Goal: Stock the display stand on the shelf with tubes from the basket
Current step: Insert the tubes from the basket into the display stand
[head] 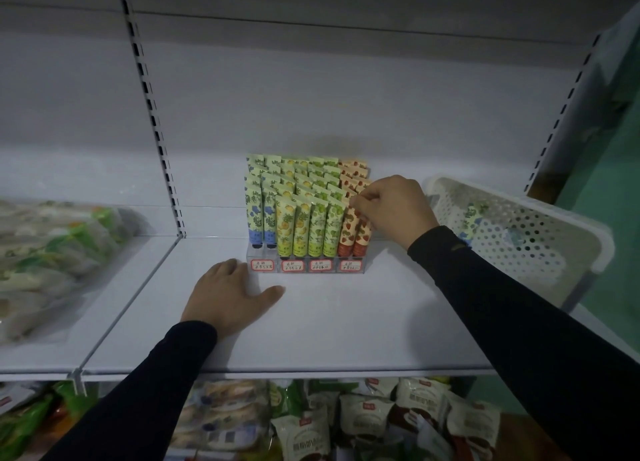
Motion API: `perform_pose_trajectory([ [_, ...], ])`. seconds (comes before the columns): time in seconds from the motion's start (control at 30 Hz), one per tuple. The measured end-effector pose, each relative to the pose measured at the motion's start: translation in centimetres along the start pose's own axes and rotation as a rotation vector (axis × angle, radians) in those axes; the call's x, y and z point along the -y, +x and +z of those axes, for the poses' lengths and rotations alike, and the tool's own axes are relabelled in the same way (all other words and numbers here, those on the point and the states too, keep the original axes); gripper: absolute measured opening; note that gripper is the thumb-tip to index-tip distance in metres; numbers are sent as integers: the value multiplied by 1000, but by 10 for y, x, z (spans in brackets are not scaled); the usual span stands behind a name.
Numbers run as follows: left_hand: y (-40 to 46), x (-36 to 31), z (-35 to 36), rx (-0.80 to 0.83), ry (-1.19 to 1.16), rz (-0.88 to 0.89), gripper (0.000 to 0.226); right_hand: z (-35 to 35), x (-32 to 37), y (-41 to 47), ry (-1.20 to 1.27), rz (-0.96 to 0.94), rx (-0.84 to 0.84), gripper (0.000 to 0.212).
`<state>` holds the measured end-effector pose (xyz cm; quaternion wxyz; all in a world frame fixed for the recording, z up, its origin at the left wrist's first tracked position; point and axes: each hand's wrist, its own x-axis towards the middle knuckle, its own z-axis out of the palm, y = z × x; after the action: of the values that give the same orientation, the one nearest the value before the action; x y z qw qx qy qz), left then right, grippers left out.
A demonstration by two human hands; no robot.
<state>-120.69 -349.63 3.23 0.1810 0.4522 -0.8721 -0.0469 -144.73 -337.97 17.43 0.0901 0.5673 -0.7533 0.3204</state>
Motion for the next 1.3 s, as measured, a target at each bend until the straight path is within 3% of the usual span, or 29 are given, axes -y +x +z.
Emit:
perform_pose_trajectory([
  [0.33,-1,-2,-4,12,7,-18,72,-21,-27,-13,74,67,-341,38],
  [0.5,-19,-16,-15,-68,-16,-84,67,-16,-84,-35,50,148,-225,41],
  [0.57,-28,-26,-21,-106,-61,-69,70,-14,-102,-46,26,169,-179,31],
  [0.67,-38,-57,-30,-128,-164,130,77,-12,-121,-59,-29,214,-130,27],
  [0.77,-37,-100,-34,-98,-229,307,65,-9,-135,-66,-50,273,-73,36],
  [0.97,-9,-181,-13,-5,-279,476,59,-9,-150,-63,-185,274,-19,50],
  [1.13,32,-230,16,36,-243,491,54,-9,-150,-38,-295,242,-90,61],
  [1.3,66,-254,45,65,-191,411,47,-7,-158,-14,-358,247,-48,69],
])
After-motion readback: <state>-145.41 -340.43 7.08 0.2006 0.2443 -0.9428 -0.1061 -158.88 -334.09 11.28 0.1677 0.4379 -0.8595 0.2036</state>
